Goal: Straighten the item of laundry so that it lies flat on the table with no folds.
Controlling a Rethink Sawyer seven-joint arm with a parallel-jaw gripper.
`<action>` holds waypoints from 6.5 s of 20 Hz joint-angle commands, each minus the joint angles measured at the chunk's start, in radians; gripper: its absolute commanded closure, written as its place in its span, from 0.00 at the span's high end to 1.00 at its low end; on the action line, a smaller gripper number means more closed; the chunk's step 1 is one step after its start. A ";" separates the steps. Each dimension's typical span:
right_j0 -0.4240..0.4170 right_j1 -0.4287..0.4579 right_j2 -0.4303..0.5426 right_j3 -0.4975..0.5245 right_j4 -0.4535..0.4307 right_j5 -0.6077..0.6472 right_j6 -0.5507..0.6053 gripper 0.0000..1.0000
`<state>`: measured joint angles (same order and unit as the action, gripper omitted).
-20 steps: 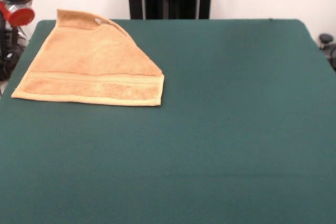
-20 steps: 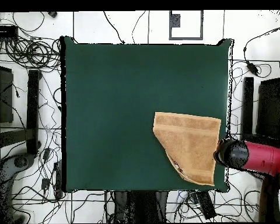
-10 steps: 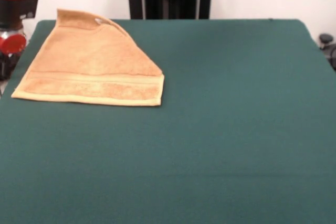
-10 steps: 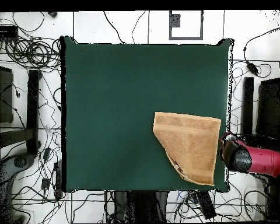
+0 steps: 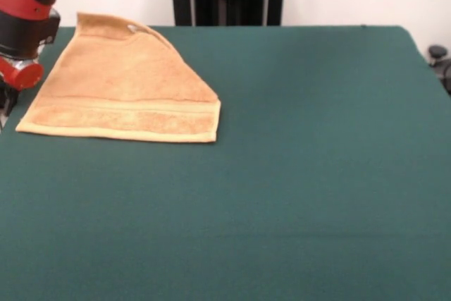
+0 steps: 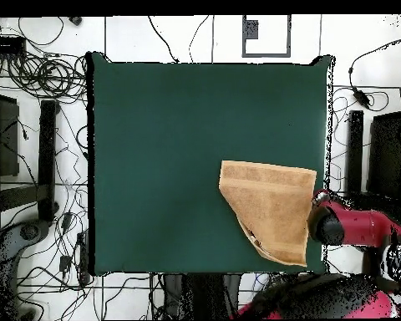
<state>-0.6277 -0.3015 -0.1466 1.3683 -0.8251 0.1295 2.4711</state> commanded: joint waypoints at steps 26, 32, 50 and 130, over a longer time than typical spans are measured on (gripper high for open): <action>0.474 0.235 -0.177 0.118 0.640 -0.107 0.341 1.00; 0.457 0.240 -0.151 0.122 0.667 -0.153 0.305 1.00; 0.528 0.298 -0.206 0.044 0.754 -0.055 0.192 1.00; 0.369 -0.279 -0.008 0.350 0.620 0.329 0.132 1.00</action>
<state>-0.3617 -0.7233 -0.1018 1.6857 -0.2842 0.5370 2.2389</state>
